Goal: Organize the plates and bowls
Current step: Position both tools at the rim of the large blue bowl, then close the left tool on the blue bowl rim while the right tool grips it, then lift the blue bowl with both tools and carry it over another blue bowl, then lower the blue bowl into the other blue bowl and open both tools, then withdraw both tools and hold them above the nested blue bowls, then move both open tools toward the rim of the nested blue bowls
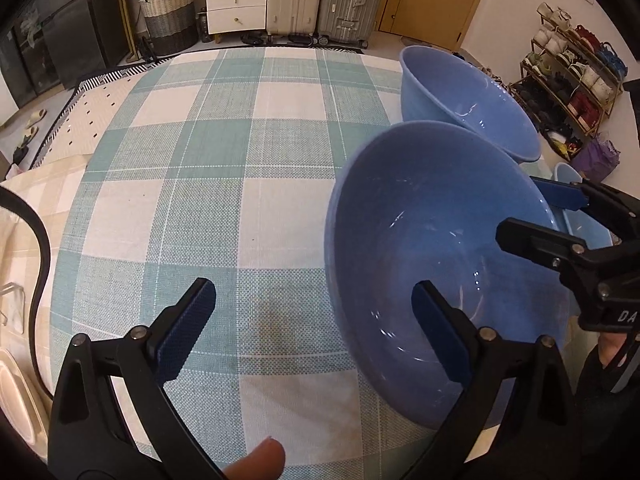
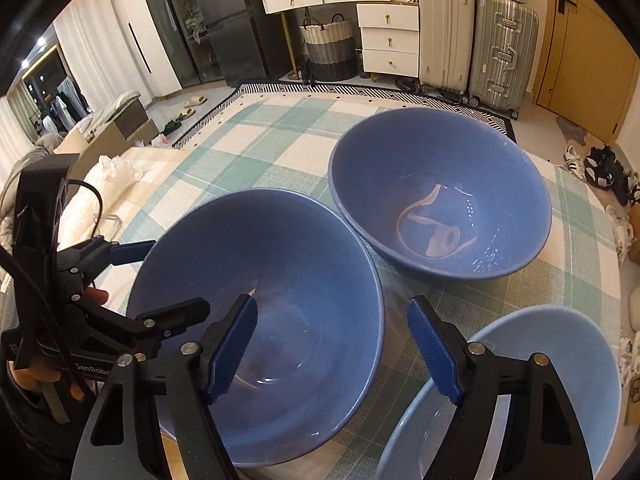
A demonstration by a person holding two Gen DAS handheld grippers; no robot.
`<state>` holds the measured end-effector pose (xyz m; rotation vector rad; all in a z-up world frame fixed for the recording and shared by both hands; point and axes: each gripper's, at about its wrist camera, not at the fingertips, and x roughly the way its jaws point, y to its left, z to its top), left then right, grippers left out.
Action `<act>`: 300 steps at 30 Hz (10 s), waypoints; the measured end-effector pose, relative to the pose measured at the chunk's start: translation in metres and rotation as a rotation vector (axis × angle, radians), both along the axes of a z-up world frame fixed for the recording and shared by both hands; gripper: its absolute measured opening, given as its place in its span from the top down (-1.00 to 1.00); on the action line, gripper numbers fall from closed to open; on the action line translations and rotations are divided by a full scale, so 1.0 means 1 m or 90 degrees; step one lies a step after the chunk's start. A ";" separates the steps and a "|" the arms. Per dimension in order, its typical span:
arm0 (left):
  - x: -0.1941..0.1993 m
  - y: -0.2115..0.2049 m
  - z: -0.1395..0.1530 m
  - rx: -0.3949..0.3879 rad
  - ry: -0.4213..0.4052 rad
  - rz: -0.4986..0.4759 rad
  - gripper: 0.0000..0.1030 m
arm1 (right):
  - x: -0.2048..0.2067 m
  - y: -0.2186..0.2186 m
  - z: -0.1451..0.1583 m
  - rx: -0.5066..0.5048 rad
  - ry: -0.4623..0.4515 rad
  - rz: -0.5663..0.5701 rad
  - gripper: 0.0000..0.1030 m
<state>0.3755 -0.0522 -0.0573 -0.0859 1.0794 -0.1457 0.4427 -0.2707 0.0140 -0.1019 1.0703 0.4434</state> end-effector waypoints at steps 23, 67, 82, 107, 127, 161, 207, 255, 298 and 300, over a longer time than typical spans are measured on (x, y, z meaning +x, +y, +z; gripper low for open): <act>-0.002 -0.005 -0.005 -0.007 0.011 -0.015 0.05 | -0.002 0.006 -0.001 -0.020 0.013 0.016 -0.05; 0.018 -0.027 0.070 -0.008 -0.095 -0.033 0.85 | -0.006 -0.017 0.079 -0.007 -0.086 -0.014 0.80; 0.088 -0.071 0.114 -0.040 -0.088 -0.050 0.85 | 0.030 -0.063 0.124 0.010 -0.103 -0.062 0.80; 0.264 -0.145 0.058 -0.012 -0.035 -0.048 0.85 | 0.115 -0.104 0.066 -0.021 -0.049 -0.118 0.80; 0.286 -0.144 0.001 0.022 -0.022 -0.052 0.87 | 0.128 -0.105 0.025 -0.109 -0.032 -0.133 0.79; 0.216 -0.108 0.056 0.048 -0.063 -0.005 -0.28 | 0.092 -0.110 0.053 -0.020 -0.021 -0.139 0.43; 0.079 -0.069 0.099 0.007 -0.152 -0.031 -0.95 | -0.035 -0.096 0.109 0.045 -0.148 -0.143 -0.80; 0.117 -0.076 0.085 0.019 -0.154 -0.040 -0.94 | 0.014 -0.104 0.090 0.072 -0.086 -0.115 -0.81; 0.236 -0.083 -0.012 -0.002 -0.018 -0.020 -0.14 | 0.129 -0.093 -0.002 0.021 0.061 -0.087 -0.54; 0.238 -0.082 -0.018 -0.007 -0.010 -0.025 -0.11 | 0.130 -0.092 -0.004 0.019 0.066 -0.085 -0.41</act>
